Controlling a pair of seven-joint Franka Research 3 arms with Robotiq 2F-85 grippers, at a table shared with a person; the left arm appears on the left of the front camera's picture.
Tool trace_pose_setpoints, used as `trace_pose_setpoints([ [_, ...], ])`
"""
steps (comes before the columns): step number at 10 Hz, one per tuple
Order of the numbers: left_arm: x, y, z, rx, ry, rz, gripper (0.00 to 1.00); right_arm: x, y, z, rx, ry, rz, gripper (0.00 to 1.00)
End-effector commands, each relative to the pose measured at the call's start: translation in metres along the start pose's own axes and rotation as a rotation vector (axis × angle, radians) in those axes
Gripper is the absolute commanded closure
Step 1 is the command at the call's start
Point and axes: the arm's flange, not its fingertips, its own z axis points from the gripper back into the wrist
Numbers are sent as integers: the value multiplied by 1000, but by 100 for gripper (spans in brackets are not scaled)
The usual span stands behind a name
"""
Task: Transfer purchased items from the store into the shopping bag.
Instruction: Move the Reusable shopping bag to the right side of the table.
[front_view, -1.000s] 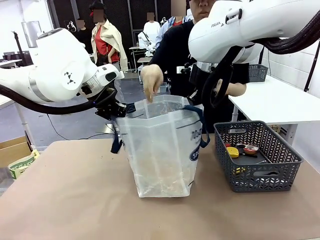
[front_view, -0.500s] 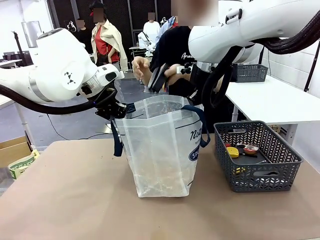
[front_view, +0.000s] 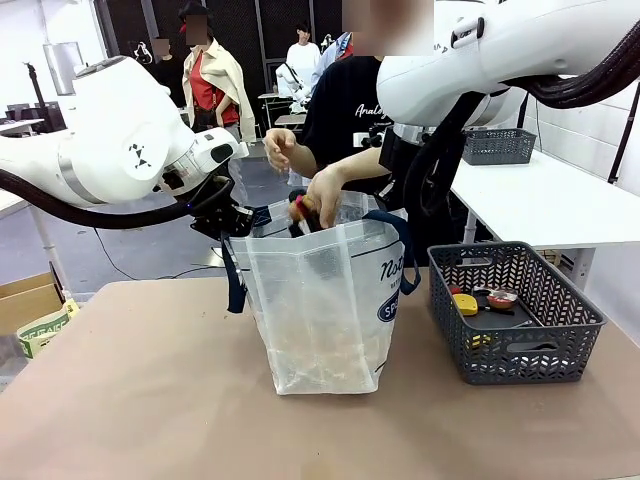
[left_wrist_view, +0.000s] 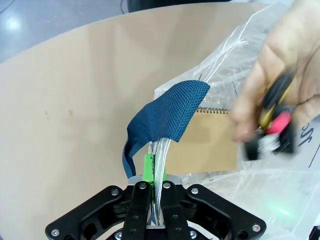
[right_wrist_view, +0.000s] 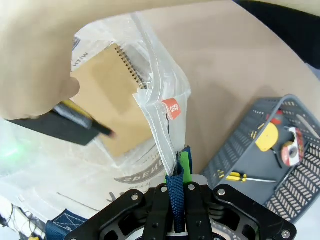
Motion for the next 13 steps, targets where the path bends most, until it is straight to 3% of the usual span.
trace_pose_setpoints([
  [1, 0, 1, 2, 3, -4, 2, 100, 0, 0, 0, -1, -1, -1, 100],
  [13, 0, 1, 2, 3, -4, 2, 100, 0, 0, 0, -1, -1, -1, 100],
])
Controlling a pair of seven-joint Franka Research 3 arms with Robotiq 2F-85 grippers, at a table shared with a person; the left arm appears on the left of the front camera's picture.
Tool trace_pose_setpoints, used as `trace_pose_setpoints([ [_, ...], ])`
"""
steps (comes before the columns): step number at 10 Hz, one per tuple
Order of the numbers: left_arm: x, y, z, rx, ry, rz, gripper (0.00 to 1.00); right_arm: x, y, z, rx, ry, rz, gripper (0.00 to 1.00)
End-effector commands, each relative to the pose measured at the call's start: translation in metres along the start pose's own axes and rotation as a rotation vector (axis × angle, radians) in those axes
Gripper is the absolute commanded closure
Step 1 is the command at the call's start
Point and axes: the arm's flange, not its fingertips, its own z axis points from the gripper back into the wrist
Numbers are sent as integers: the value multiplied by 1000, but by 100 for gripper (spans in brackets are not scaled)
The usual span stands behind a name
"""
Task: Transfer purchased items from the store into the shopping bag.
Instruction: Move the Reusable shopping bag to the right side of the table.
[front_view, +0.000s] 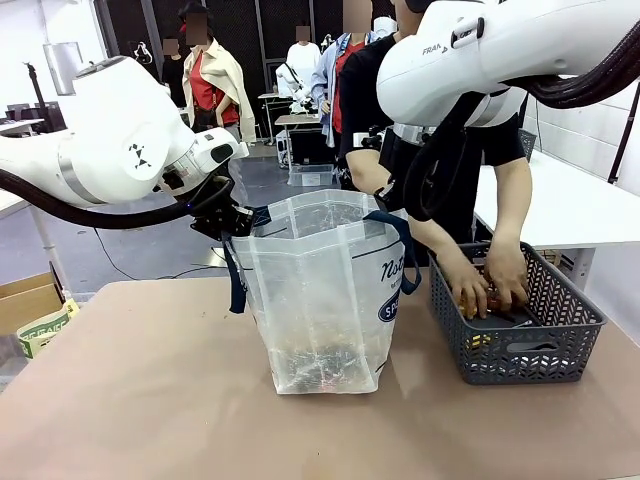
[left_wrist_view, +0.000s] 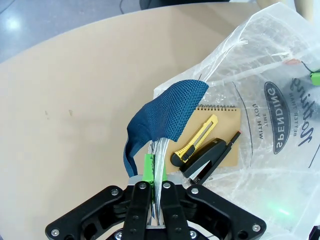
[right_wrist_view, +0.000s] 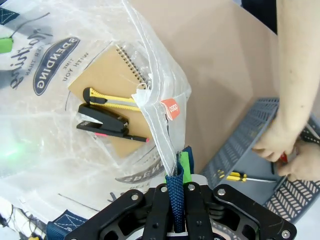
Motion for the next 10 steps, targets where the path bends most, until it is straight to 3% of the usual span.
trace_pose_setpoints([
  [1, 0, 1, 2, 3, -4, 2, 100, 0, 0, 0, -1, -1, -1, 100],
  [10, 0, 1, 2, 3, -4, 2, 100, 0, 0, 0, -1, -1, -1, 100],
])
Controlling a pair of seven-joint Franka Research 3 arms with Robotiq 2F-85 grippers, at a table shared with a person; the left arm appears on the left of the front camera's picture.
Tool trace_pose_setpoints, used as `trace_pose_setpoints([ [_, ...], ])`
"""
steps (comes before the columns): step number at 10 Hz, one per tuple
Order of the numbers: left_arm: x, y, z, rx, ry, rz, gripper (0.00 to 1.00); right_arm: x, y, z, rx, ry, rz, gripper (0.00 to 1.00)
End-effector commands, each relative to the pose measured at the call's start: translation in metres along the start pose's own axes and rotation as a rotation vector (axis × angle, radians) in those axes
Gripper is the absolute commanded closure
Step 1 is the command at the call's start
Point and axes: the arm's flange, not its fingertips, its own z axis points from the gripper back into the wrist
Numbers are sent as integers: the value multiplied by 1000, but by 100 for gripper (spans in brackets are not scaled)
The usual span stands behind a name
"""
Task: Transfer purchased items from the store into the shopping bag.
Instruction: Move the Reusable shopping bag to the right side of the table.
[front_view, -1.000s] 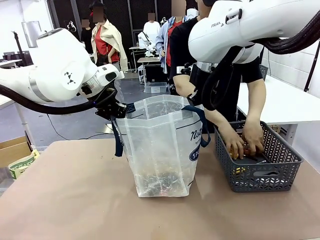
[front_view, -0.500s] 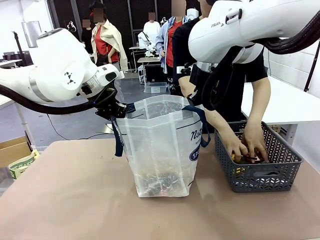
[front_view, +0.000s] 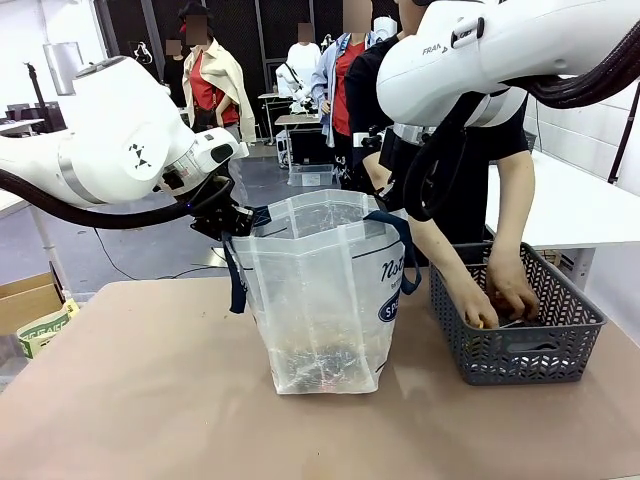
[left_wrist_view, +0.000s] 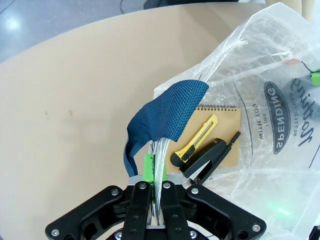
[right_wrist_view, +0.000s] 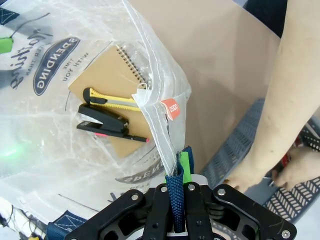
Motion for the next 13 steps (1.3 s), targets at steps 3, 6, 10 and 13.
trace_pose_setpoints([
  [3, 0, 1, 2, 3, -5, 2, 100, 0, 0, 0, -1, -1, -1, 100],
  [6, 0, 1, 2, 3, -5, 2, 100, 0, 0, 0, -1, -1, -1, 100],
  [10, 0, 1, 2, 3, -5, 2, 100, 0, 0, 0, -1, -1, -1, 100],
  [13, 0, 1, 2, 3, -5, 2, 100, 0, 0, 0, -1, -1, -1, 100],
])
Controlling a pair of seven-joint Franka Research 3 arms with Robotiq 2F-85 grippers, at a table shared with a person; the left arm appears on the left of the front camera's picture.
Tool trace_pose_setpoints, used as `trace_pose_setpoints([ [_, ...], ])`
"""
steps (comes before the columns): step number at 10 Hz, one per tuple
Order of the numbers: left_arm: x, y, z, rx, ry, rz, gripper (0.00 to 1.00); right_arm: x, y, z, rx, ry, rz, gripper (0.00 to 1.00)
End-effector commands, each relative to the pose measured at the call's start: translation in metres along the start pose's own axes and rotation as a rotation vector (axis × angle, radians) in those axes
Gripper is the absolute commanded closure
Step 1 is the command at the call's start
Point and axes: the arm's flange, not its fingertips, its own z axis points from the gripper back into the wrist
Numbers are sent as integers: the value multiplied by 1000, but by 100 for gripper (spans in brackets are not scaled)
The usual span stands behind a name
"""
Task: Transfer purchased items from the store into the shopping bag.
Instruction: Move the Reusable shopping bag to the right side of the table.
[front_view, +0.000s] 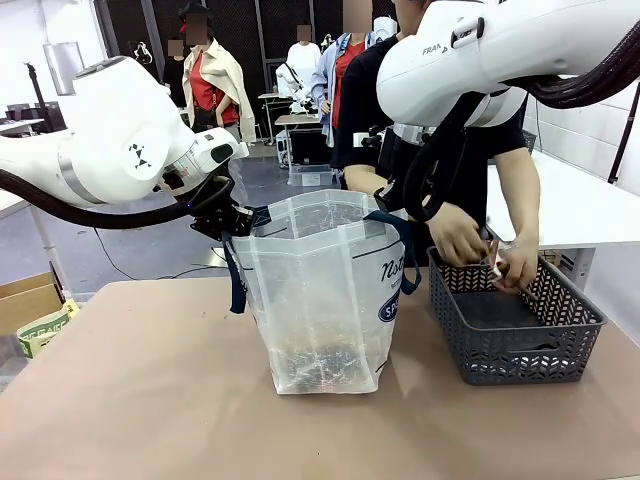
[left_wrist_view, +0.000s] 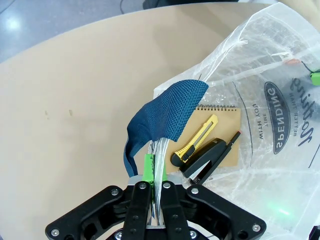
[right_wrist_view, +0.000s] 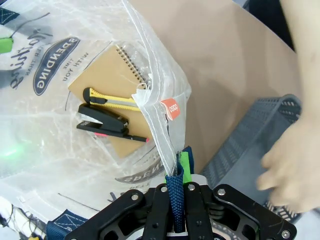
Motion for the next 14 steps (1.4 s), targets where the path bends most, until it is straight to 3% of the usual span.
trace_pose_setpoints([
  [1, 0, 1, 2, 3, -5, 2, 100, 0, 0, 0, -1, -1, -1, 100],
  [14, 0, 1, 2, 3, -5, 2, 100, 0, 0, 0, -1, -1, -1, 100],
])
